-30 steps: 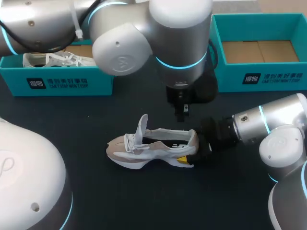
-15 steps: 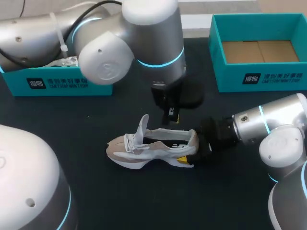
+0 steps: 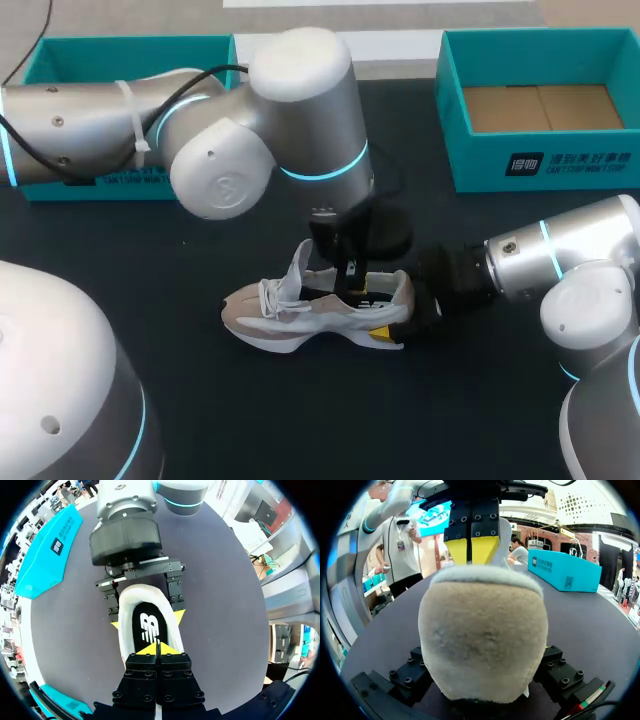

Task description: Take the shoe out of the shoebox, open the shoe tongue, remove and reinsert the insole, then place the shoe into the shoebox

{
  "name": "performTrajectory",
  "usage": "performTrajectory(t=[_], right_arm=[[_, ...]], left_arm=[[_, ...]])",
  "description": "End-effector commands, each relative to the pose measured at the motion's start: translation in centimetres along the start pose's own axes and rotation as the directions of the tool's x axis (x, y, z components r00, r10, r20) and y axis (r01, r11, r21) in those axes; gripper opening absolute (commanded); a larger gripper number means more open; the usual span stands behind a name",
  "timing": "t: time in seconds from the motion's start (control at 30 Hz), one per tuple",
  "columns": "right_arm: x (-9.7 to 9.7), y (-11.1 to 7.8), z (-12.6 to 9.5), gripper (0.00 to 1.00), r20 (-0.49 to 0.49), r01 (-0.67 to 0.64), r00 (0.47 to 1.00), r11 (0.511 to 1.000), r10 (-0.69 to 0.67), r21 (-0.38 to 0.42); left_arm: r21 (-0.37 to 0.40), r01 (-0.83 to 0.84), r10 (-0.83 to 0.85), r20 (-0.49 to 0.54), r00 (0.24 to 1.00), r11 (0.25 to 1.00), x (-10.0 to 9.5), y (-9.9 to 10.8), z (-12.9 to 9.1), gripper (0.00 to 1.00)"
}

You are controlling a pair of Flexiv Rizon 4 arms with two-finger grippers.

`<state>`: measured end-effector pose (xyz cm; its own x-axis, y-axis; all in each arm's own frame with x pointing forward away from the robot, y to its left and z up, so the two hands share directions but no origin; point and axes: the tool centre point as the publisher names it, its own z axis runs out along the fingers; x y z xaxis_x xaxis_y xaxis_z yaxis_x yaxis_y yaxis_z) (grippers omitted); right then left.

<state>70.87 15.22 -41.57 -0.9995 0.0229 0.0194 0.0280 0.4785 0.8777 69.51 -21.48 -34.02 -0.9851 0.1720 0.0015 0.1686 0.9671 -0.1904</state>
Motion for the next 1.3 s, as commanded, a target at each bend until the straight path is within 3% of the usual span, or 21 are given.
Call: performTrajectory(t=[0.03, 0.5, 0.63, 1.23, 1.27, 1.3], right_arm=[[-0.1, -0.2, 0.2, 0.00, 0.002, 0.000, 1.000, 1.000, 0.000, 0.004], [-0.1, -0.2, 0.2, 0.00, 0.002, 0.000, 1.000, 1.000, 0.000, 0.004], [-0.1, -0.2, 0.2, 0.00, 0.002, 0.000, 1.000, 1.000, 0.000, 0.004], [-0.1, -0.2, 0.2, 0.00, 0.002, 0.000, 1.000, 1.000, 0.000, 0.004], [-0.1, -0.2, 0.2, 0.00, 0.002, 0.000, 1.000, 1.000, 0.000, 0.004], [-0.1, -0.2, 0.2, 0.00, 0.002, 0.000, 1.000, 1.000, 0.000, 0.004]], left_arm=[[-0.029, 0.034, -0.034, -0.002, 0.999, 0.999, -0.1, -0.1, 1.6, 0.00], [-0.030, 0.033, -0.034, -0.019, 0.999, 0.999, -0.2, 0.0, 1.7, 0.00], [-0.048, 0.023, -0.026, -0.047, 0.999, 0.999, 0.1, 0.1, 3.3, 0.00], [-0.074, 0.021, -0.025, -0.065, 0.998, 0.997, 1.5, 1.6, 4.8, 0.00], [-0.077, 0.021, -0.026, -0.066, 0.997, 0.997, 1.6, 1.6, 4.9, 0.20], [-0.074, 0.011, -0.017, -0.073, 0.997, 0.997, 1.7, 1.6, 5.0, 0.29]])
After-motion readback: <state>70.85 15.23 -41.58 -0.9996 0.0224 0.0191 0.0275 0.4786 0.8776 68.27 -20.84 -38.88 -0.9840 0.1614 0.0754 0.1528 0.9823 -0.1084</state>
